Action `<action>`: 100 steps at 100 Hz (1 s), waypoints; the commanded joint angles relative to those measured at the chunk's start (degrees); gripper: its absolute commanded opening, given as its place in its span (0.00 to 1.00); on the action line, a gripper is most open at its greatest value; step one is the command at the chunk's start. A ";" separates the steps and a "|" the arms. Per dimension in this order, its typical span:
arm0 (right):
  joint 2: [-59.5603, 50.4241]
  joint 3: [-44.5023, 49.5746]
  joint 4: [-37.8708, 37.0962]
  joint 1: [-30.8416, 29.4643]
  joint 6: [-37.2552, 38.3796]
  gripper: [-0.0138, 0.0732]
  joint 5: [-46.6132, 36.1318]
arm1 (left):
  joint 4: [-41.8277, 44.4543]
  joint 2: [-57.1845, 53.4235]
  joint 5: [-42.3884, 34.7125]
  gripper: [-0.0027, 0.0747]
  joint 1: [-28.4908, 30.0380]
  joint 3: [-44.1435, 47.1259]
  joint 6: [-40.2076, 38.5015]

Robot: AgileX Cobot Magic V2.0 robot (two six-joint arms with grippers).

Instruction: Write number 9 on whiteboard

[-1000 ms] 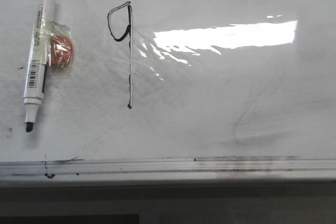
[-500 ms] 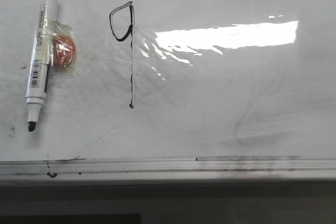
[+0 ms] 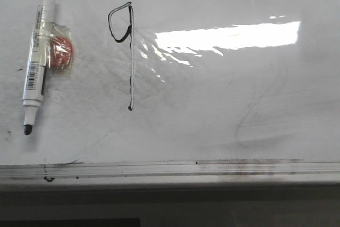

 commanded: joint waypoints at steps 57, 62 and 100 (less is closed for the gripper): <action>0.56 -1.38 -0.75 -0.13 -0.16 0.08 -4.59 | -0.51 -1.54 7.24 0.01 2.31 2.32 -0.85; 0.56 -1.38 -0.75 -0.13 -0.16 0.08 -4.59 | -0.51 -1.54 7.24 0.01 2.31 2.32 -0.85; 0.53 -1.15 -0.75 -0.13 -0.16 0.08 -4.59 | -0.51 -1.54 7.24 0.01 2.31 2.32 -0.85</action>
